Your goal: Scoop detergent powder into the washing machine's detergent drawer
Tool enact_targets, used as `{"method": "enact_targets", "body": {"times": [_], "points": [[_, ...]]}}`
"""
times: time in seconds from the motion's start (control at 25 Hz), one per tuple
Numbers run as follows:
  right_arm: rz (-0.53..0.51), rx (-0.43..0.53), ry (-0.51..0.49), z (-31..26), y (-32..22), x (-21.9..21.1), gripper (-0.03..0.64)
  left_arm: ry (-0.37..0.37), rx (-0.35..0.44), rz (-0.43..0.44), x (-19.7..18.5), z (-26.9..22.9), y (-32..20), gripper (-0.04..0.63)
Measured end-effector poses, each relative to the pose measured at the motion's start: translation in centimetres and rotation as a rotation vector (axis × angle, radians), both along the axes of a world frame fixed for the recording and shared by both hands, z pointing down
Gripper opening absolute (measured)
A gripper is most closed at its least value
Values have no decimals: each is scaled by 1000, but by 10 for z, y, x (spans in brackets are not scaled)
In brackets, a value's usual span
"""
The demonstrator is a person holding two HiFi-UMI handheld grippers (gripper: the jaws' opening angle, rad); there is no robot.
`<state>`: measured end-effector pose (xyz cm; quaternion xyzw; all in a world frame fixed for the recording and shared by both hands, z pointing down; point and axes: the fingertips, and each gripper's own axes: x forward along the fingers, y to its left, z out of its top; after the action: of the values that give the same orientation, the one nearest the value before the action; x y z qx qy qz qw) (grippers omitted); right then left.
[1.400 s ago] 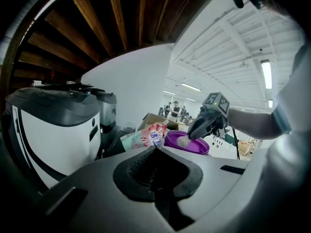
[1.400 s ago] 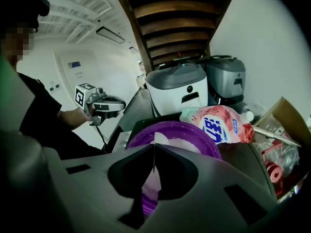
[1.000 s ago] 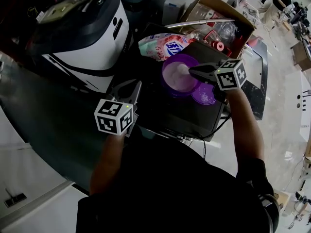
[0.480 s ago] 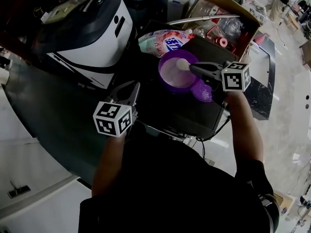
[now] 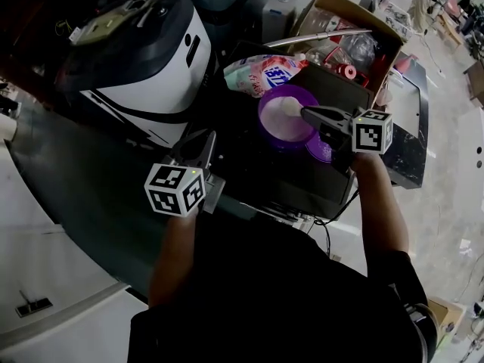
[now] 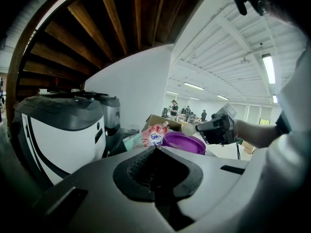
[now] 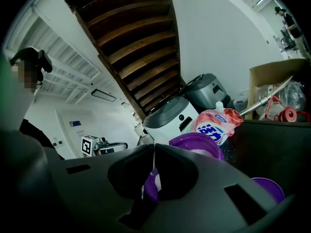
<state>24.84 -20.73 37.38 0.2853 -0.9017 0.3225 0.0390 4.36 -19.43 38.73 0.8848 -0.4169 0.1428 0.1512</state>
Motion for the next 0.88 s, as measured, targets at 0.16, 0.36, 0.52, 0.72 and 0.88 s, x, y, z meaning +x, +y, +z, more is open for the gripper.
{"method": "enact_targets", "body": {"times": [0.16,0.36,0.52,0.72,0.88], "points": [[-3,24,-6,-11,-2,-23,21,7,1,-24,-33,0,-2,8],[-25,43,-12,-25,0,-63,21,25,-3,-44,-71,1,-1,9],[-57,57,-14,-37,7,-100,21,39,2,-52,-97,-1,-2,9],[-102,59,-25,-43,20,-144,21,59,-5,-54,-120,1,2,9],[-133,62,-26,-38,35,-174,21,77,-13,-55,-134,6,5,8]]}}
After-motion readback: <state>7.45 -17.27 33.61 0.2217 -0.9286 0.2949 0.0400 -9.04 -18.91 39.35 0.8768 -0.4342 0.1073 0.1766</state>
